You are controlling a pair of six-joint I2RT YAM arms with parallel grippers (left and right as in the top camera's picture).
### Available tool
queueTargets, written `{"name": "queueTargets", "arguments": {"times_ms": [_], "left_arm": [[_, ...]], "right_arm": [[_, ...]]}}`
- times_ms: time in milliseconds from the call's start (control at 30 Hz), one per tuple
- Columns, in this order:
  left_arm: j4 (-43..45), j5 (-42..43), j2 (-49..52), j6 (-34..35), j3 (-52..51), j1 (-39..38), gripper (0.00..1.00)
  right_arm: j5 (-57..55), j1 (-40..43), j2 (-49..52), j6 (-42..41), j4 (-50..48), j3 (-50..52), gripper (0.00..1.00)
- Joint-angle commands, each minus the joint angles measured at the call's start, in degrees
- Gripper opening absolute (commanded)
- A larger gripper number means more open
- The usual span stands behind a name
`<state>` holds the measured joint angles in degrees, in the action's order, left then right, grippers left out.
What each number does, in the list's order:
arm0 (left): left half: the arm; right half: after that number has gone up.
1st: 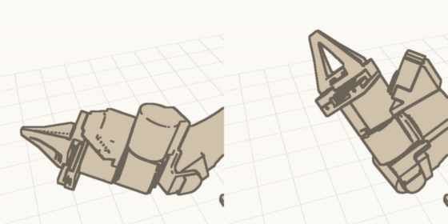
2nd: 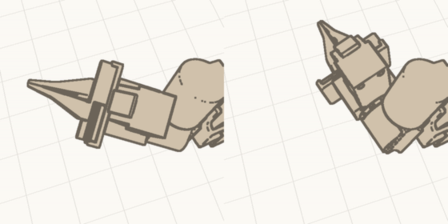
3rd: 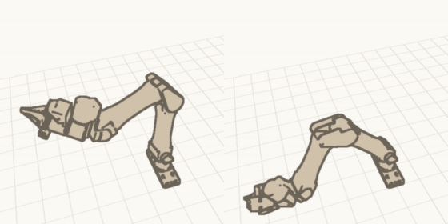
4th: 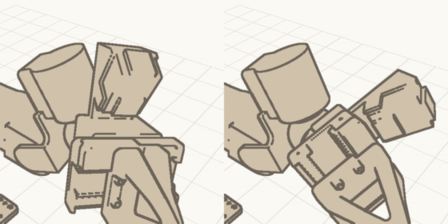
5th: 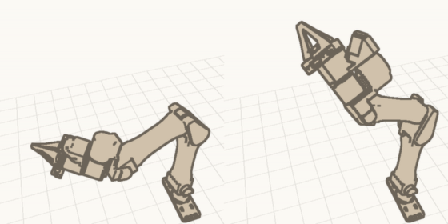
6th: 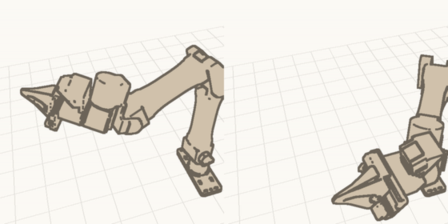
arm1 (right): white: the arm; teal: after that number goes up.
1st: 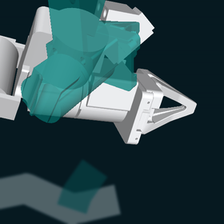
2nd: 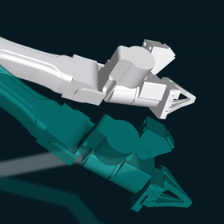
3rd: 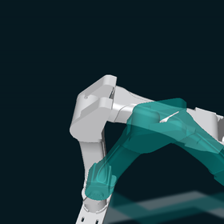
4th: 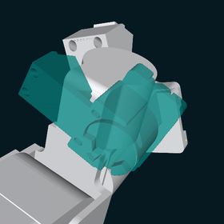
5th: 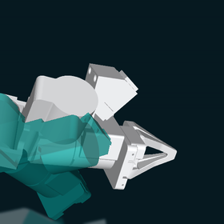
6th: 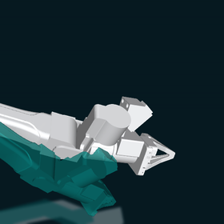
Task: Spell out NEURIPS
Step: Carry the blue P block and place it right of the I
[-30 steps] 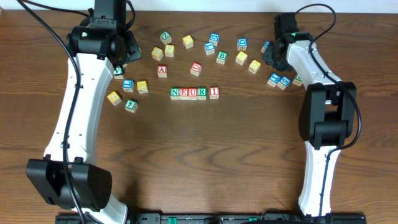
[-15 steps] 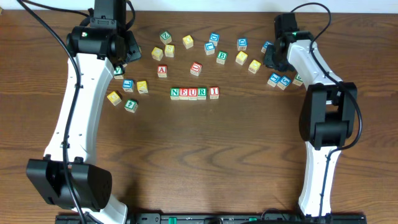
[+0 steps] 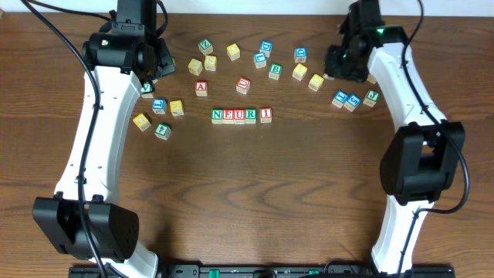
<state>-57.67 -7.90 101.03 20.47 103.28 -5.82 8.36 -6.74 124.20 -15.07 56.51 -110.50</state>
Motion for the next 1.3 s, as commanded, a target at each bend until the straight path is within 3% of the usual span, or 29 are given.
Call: {"name": "queueTargets", "arguments": {"times_ms": [0, 200, 733, 1267], "left_arm": [[-0.2, -0.7, 0.6, -1.2, -0.7, 0.1, 0.53], [-0.2, -0.7, 0.6, -1.2, -0.7, 0.1, 0.53], [-0.2, -0.7, 0.6, -1.2, -0.7, 0.1, 0.53], [-0.2, -0.7, 0.6, -1.2, -0.7, 0.1, 0.53]], "right_arm": [[4.0, -2.7, 0.1, 1.5, 3.2, 0.3, 0.20], [3.6, -7.6, 0.2, 2.5, 4.5, 2.9, 0.25], [-2.4, -15.8, 0.2, 2.3, -11.8, 16.6, 0.28], [-4.4, -17.4, 0.0, -1.2, -10.2, 17.0, 0.37]]}}
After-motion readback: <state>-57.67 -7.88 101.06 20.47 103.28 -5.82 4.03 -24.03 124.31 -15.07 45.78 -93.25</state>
